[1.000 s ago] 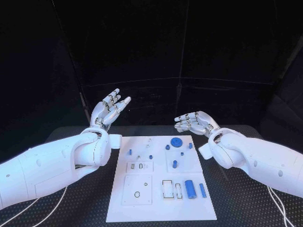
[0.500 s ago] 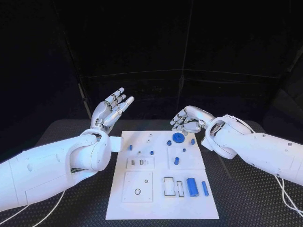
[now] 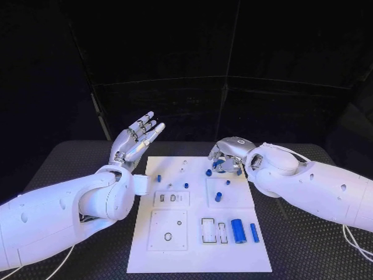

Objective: Assemble the parts on the task board

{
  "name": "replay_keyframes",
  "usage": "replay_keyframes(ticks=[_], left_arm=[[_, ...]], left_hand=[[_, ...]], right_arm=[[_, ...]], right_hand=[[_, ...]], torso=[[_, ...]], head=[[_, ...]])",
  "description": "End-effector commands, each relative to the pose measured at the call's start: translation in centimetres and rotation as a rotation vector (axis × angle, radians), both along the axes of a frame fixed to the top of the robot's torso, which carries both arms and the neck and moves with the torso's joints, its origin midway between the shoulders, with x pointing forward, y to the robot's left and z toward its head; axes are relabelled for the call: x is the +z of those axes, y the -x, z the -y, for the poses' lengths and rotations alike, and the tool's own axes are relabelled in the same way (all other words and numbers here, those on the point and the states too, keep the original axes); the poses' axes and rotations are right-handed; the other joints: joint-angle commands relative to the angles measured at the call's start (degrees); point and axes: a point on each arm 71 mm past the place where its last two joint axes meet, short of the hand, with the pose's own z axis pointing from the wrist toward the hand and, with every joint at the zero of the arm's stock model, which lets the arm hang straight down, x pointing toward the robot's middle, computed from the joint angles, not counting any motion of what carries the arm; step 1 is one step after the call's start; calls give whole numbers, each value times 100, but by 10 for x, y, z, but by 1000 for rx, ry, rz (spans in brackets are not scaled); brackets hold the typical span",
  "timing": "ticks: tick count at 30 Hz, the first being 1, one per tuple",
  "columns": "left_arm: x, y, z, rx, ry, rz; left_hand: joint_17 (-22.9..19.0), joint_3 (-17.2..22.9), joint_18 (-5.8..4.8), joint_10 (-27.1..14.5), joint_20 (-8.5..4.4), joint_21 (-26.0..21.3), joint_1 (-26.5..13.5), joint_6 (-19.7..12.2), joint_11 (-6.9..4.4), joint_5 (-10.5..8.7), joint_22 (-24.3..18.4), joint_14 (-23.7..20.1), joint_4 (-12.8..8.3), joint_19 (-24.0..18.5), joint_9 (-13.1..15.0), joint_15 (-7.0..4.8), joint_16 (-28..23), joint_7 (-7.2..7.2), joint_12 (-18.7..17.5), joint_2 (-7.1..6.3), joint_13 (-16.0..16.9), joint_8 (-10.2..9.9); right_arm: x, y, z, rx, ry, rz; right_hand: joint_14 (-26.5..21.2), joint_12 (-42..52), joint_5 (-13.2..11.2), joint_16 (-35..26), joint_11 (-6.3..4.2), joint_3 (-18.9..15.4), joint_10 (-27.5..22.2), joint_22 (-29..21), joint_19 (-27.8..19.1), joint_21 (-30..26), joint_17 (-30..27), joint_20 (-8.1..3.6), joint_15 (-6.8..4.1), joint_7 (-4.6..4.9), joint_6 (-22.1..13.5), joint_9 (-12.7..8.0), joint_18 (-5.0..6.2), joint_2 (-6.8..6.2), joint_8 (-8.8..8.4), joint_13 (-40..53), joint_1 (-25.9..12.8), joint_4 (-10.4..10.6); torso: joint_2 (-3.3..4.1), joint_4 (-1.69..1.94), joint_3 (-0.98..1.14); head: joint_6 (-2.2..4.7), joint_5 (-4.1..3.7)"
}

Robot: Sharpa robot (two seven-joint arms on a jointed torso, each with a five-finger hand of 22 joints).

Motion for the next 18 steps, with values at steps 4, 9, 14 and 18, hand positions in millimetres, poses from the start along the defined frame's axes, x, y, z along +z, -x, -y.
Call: replay_keyframes(ticks=[4, 9, 14, 18], left_arm=[[3, 0, 1, -26, 19, 24], [3, 0, 1, -33, 22, 24], [3, 0, 2, -47, 29, 20], [3, 0, 3, -59, 34, 19]], left_hand=[[10, 27, 57, 56, 2, 52, 32, 61, 2, 8, 19, 76, -20, 101, 7, 10, 45, 861, 21, 40, 4, 28], [15, 26, 53, 78, 2, 69, 28, 83, 6, 7, 27, 118, -26, 133, 8, 13, 56, 864, 23, 54, 6, 29], [41, 23, 46, 185, 0, 119, 18, 157, 32, 7, 51, 294, -50, 232, 14, 13, 110, 874, 35, 95, 16, 36], [67, 18, 57, 325, -2, 195, 12, 221, 41, 5, 90, 481, -78, 405, 19, 1, 177, 878, 52, 129, 28, 42]], right_arm=[[-2, -2, -2, -16, 100, 3], [-4, -4, -4, -12, 102, -5], [-6, -6, -5, -9, 99, -9], [-6, -8, -7, -1, 85, -3]], right_hand=[[155, 70, -23, 718, -4, 2, -106, 117, 7, 209, 757, 37, 38, -2, -79, 2, 22, -59, -20, 8, 79, 141], [157, 103, -17, 1140, -7, 17, -113, 193, 5, 344, 1215, 36, 34, -6, -101, 2, 23, -59, -19, 8, 135, 214], [154, 141, -7, 1467, -14, 54, -78, 262, 1, 468, 1567, 32, 27, -2, -93, 4, 25, -48, -15, 7, 177, 280], [174, 179, 10, 1797, -26, 125, 2, 331, 8, 593, 1943, 24, 13, 2, -71, 5, 26, -30, -12, 5, 209, 340]], torso=[[133, 28, -23], [184, 41, -23], [227, 56, -20], [258, 64, -18]], head=[[6, -26], [-5, -13], [-14, -7], [-21, -10]])
